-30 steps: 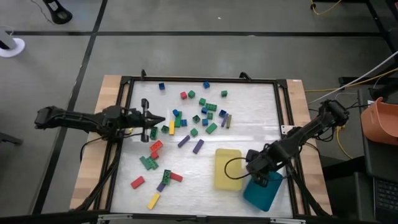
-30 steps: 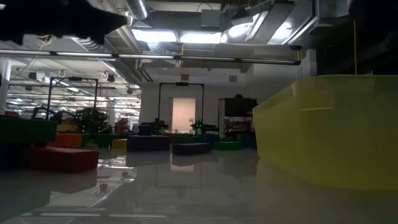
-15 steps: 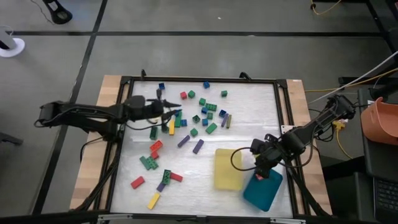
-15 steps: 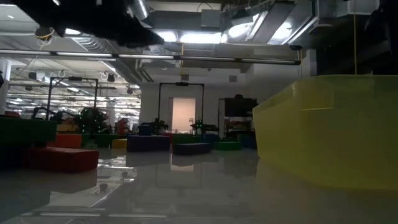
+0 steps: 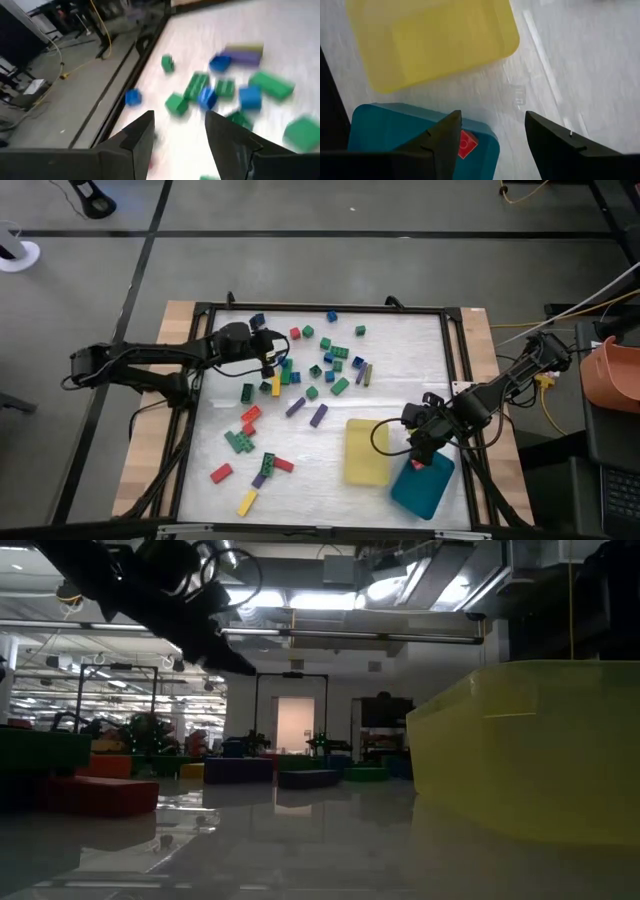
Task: Sort blocks by size
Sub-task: Put the small blue game piece into the blue bin
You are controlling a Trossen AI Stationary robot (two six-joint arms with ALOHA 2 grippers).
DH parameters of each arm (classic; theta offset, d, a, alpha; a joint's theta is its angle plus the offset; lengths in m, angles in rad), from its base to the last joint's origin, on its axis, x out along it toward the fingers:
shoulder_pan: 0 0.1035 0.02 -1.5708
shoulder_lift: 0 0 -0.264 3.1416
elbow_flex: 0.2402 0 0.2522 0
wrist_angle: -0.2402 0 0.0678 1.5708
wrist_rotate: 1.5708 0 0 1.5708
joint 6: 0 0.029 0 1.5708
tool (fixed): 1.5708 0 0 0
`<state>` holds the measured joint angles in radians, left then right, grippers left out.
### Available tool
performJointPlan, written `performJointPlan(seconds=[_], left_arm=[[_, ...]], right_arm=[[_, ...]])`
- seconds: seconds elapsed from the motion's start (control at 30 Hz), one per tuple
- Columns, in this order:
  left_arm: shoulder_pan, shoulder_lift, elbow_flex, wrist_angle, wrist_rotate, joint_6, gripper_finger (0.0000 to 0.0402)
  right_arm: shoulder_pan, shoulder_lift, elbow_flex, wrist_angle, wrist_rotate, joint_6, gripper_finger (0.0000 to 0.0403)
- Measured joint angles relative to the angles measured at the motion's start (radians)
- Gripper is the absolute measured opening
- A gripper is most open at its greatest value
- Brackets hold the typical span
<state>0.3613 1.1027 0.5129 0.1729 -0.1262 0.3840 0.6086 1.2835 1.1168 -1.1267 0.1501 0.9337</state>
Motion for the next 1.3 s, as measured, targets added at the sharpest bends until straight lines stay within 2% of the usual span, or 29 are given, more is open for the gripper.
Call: performJointPlan(seconds=[0.27,0.5,0.6,0.77,1.03,1.3], left_arm=[[0.012,0.0,0.0,-0.119,0.067,0.142,0.015],[-0.011,0.0,0.0,-0.192,0.07,0.256,0.0134],[-0.021,0.0,0.0,-0.188,0.067,0.236,0.0134],[-0.02,0.0,0.0,-0.181,0.065,0.148,0.0143],[-0.023,0.084,0.001,-0.184,0.029,0.177,0.0175],[-0.026,0.169,0.001,-0.182,0.028,0.376,0.0191]], right_arm=[[0.0,0.0,0.0,0.002,0.042,0.0,0.0218],[0.0,0.0,0.0,0.003,0.044,0.004,0.0218],[0.0,0.0,0.0,0.004,0.044,0.008,0.0218],[0.0,0.0,0.0,0.004,0.044,0.009,0.0218],[0.0,0.0,0.0,0.013,0.044,0.012,0.0218],[0.0,0.0,0.0,0.046,0.044,0.012,0.0218]])
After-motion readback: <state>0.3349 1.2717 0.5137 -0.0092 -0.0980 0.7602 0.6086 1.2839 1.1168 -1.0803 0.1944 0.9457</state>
